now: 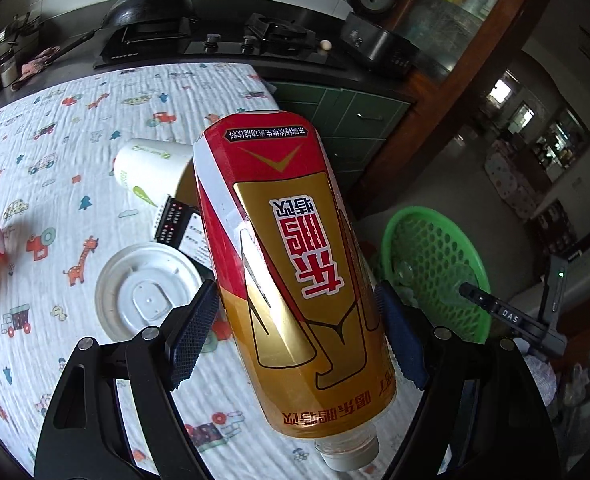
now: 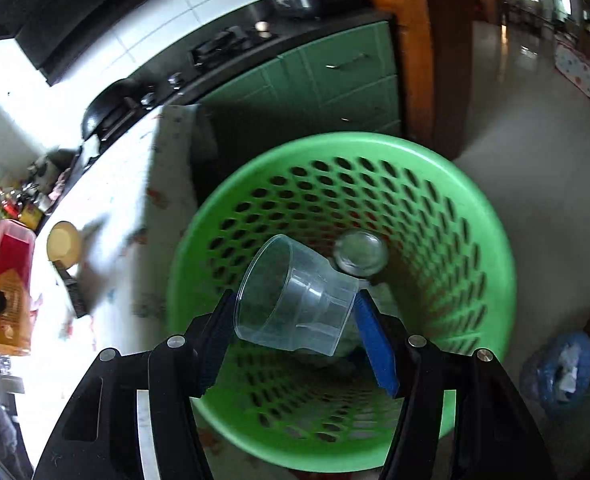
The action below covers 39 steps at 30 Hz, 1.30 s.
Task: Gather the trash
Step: 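Carry the bottle and plastic cup to the green basket and release both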
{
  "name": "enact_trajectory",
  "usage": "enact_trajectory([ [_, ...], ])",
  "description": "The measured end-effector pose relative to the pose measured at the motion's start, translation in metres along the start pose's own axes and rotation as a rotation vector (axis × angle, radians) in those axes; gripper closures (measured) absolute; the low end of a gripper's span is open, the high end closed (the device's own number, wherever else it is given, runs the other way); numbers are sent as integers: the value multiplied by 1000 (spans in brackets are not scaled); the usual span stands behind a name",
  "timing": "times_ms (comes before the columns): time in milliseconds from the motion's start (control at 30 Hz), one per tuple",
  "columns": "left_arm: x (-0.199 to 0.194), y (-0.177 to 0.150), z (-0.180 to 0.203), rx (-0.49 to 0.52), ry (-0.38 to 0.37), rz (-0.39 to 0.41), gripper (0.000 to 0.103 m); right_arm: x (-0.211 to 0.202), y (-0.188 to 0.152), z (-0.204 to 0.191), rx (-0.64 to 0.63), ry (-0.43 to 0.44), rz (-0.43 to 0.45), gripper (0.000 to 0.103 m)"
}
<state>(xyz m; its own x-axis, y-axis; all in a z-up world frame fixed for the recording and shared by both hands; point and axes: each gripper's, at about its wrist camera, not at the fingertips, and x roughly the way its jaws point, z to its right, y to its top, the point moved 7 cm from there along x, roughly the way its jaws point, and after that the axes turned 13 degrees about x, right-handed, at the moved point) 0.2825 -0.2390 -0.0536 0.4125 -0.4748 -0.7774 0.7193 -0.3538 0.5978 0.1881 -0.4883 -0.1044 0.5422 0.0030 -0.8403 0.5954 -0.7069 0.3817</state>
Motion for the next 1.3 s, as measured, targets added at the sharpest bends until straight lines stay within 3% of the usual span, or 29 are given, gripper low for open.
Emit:
enact_trajectory([
  [333,29,10,56,80,-47,-35,25,13,-3,50,58,-42,-13,44],
  [467,41,17,84,124,-68,-48,25,9,-2,54,61,-28,-4,36],
  [733,76,34,129,202,-114,-70,25,-22,-1,50,54,28,47,35],
  [1100,145,30,165,228,-138,-162,25,-60,-20,54,8,37,122,30],
  [1300,159,22,170,241,-157,-186,24,-64,-24,60,11,36,129,30],
])
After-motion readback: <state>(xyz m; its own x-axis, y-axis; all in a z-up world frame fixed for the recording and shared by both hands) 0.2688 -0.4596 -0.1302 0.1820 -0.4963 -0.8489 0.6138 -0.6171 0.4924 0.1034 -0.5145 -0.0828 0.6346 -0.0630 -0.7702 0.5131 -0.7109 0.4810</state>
